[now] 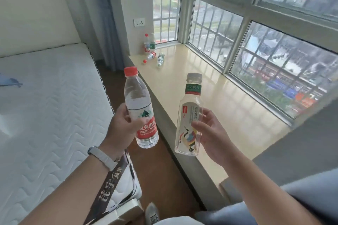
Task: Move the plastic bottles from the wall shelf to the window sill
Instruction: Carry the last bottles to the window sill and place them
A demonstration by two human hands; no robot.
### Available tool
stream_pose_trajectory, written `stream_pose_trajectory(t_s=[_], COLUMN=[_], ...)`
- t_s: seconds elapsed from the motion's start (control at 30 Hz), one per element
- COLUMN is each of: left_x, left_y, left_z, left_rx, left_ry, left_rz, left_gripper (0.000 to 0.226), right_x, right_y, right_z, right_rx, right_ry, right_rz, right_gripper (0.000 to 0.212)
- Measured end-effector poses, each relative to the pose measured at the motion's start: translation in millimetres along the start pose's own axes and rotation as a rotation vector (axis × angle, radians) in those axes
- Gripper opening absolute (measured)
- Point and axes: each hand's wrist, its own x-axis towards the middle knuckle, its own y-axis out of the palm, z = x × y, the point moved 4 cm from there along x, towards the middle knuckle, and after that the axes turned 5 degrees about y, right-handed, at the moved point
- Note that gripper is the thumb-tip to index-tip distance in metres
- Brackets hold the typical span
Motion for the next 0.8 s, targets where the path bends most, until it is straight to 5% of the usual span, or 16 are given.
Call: stream_pose_trajectory(t_s=[0.23,0.8], left_x=[78.3,125.2], left_y=[-51.6,-168.8], left_z=[7.0,24.9], left_rx=[0.041,0.019], left_ry=[0.012,-0.020], left_rz=[-0.065,-0.273], left_gripper=[0.034,0.053], right_x=[85.0,207.2], right_y=[54.2,157.3], right_z=[19.2,26.2], right_rx=[-0.007,-0.060], right_ry=[-0.032,0.070], right_rz=[0.032,0.204], right_gripper=[0.048,0.048])
